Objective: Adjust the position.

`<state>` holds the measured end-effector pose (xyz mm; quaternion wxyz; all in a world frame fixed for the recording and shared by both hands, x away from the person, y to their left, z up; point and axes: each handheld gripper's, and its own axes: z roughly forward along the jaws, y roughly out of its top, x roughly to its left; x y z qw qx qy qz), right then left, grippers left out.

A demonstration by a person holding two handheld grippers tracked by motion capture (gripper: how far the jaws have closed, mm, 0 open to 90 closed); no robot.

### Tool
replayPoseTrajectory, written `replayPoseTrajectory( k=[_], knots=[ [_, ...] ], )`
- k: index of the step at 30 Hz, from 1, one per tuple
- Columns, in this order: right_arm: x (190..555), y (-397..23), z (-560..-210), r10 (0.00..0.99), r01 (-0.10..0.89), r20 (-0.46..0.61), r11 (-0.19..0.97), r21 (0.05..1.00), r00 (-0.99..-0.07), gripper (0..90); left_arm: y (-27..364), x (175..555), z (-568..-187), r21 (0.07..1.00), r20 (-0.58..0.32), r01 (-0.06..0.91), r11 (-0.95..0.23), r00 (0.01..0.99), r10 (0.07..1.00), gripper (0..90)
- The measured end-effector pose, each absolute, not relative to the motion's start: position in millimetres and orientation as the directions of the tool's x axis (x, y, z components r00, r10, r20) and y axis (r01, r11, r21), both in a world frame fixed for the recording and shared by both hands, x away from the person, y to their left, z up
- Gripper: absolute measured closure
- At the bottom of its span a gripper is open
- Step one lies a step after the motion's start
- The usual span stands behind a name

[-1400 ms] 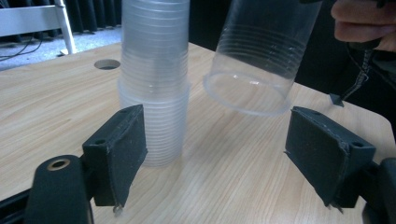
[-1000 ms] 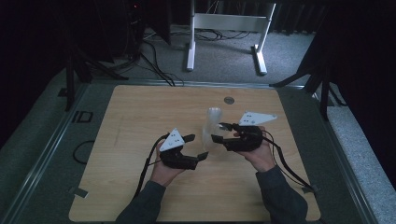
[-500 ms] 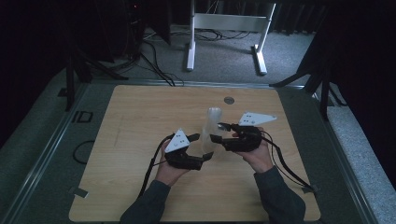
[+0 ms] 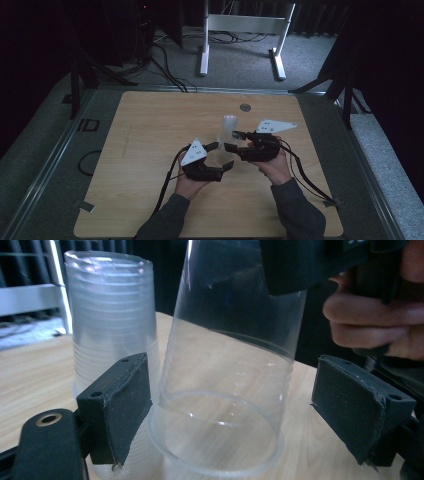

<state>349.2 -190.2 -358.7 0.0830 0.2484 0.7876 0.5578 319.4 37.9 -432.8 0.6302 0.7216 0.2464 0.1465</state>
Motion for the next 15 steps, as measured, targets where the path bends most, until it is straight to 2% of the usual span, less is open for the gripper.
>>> replayPoseTrajectory(
  k=[15],
  knots=[
    [351.1,-189.9,-359.3,0.468,0.313,0.175,0.235,0.92,-0.866,41.0,33.7,319.1,-436.0,0.985,-0.092,0.158,-0.068,0.82,0.566,18.0]
  ],
)
